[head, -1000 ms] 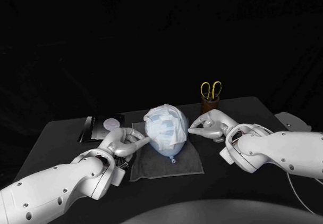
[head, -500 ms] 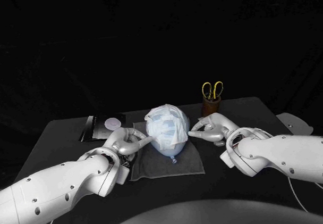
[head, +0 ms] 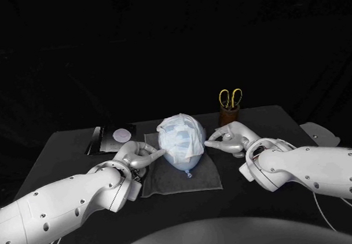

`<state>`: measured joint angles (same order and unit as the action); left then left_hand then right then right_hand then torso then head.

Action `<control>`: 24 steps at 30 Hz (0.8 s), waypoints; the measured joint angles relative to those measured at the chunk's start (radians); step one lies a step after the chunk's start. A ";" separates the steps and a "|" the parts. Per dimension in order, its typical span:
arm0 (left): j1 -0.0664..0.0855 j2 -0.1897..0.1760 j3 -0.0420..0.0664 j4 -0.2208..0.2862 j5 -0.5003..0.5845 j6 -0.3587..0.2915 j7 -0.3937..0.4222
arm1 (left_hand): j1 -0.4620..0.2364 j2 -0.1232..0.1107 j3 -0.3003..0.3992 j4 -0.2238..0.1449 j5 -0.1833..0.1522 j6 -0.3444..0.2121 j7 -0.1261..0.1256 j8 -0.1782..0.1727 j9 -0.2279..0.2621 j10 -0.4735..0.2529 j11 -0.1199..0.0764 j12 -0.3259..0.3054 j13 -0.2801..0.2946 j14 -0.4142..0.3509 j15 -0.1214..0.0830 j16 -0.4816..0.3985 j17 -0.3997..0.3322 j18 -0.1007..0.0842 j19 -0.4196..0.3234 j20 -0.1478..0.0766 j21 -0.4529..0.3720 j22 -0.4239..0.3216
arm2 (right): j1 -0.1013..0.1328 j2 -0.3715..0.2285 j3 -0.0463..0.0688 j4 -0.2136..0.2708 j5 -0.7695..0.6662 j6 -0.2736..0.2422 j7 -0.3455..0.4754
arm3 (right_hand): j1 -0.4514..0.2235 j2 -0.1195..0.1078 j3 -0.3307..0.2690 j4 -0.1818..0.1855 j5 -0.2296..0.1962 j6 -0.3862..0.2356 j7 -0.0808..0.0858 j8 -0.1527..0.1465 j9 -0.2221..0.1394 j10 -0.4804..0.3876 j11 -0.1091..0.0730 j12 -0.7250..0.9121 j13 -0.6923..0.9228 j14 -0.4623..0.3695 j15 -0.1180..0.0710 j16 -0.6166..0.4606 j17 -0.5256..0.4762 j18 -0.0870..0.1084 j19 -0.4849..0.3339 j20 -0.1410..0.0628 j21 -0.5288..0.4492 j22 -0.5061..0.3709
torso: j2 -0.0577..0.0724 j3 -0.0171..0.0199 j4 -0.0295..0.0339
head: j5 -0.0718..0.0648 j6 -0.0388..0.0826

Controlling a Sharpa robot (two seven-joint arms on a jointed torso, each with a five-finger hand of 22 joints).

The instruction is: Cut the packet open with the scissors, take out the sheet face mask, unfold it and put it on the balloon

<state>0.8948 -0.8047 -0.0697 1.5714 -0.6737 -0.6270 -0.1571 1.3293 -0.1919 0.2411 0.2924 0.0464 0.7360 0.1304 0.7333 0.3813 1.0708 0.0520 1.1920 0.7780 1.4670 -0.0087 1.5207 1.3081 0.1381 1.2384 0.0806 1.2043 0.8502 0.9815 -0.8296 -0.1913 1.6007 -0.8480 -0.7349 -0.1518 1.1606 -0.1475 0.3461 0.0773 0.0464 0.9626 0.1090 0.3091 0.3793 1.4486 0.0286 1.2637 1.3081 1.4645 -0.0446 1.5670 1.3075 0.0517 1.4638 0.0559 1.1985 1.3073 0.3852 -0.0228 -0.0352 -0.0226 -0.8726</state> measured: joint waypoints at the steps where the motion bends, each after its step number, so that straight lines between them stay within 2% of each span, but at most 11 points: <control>1: 0.000 0.003 0.001 -0.002 0.002 -0.001 0.000 | 0.000 0.000 0.000 0.000 0.000 0.000 0.000 0.000 -0.001 0.000 0.000 0.000 0.001 0.000 0.000 0.000 0.000 0.000 0.000 0.000 0.000 0.000 | 0.000 0.002 0.000 -0.001 0.000 0.001 -0.001 | 0.000 0.000 0.000 0.000 0.000 0.000 0.000 0.000 0.000 0.000 0.000 0.000 0.000 0.000 0.000 0.000 0.000 0.000 0.000 0.000 0.000 0.000 | 0.000 -0.0001 0.0002 | -0.001 0.000; 6: 0.001 0.014 0.004 -0.005 0.013 -0.007 0.003 | -0.008 0.000 -0.012 0.001 0.000 0.000 0.000 0.000 -0.004 0.005 0.006 0.008 0.013 0.000 0.000 0.000 0.000 0.000 0.000 0.000 0.000 0.002 | 0.000 0.008 0.000 -0.002 -0.001 0.008 -0.005 | 0.000 0.000 -0.004 0.004 0.000 0.000 0.000 0.000 0.000 0.000 0.000 0.000 0.000 0.000 0.000 0.000 0.000 0.000 0.000 0.000 0.000 0.000 | 0.000 -0.0006 0.0011 | -0.003 0.000; 17: 0.002 0.019 0.006 -0.004 0.030 -0.010 0.017 | -0.008 0.000 -0.023 -0.004 0.000 0.000 0.000 -0.004 -0.007 0.027 0.005 0.028 0.046 0.000 0.000 0.004 0.000 0.000 0.000 0.000 0.004 0.005 | 0.000 0.020 0.000 -0.002 0.000 0.019 -0.009 | 0.000 0.000 -0.007 0.007 0.000 0.000 0.000 0.000 0.000 0.000 0.000 0.000 -0.001 0.000 0.000 -0.004 0.000 0.000 -0.002 0.001 0.000 0.001 | 0.000 -0.0005 0.0017 | -0.008 0.000; 21: 0.002 0.022 0.006 -0.004 0.033 -0.009 0.018 | 0.003 0.011 -0.023 -0.004 0.000 0.000 0.000 -0.004 -0.011 0.031 0.001 0.032 0.057 0.000 0.000 0.004 0.000 0.000 0.000 0.000 0.008 0.008 | 0.000 0.027 0.000 -0.003 0.000 0.025 -0.009 | 0.000 0.000 -0.007 0.007 0.000 0.000 0.000 0.000 0.000 0.000 0.000 0.000 0.000 0.000 0.000 -0.004 0.001 0.000 -0.002 0.001 0.000 0.001 | 0.000 -0.0003 0.0014 | -0.012 0.000; 24: 0.002 0.025 0.006 -0.006 0.034 -0.009 0.018 | 0.004 0.012 -0.023 -0.004 0.000 0.000 0.000 -0.004 -0.011 0.031 0.001 0.036 0.059 0.000 0.000 0.004 0.000 0.000 0.000 0.000 0.008 0.009 | 0.000 0.032 0.000 -0.006 0.000 0.029 -0.010 | 0.000 0.000 -0.007 0.007 0.000 0.000 0.000 0.000 0.000 0.000 0.000 0.000 0.000 0.000 0.000 -0.004 0.001 0.000 -0.002 0.001 0.000 0.001 | -0.001 -0.0001 0.0012 | -0.014 0.000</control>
<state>0.8972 -0.7800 -0.0633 1.5658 -0.6397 -0.6360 -0.1386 1.3330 -0.1802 0.2180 0.2884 0.0464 0.7361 0.1303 0.7298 0.3701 1.1013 0.0535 1.2282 0.8371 1.4670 -0.0087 1.5247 1.3081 0.1382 1.2383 0.0806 1.2123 0.8594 0.9813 -0.7973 -0.1912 1.5951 -0.8476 -0.7059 -0.1620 1.1606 -0.1474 0.3393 0.0842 0.0464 0.9628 0.1087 0.3091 0.3792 1.4484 0.0285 1.2636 1.3080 1.4644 -0.0444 1.5626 1.3081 0.0518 1.4620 0.0573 1.1984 1.3081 0.3846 -0.0229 -0.0340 -0.0361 -0.8726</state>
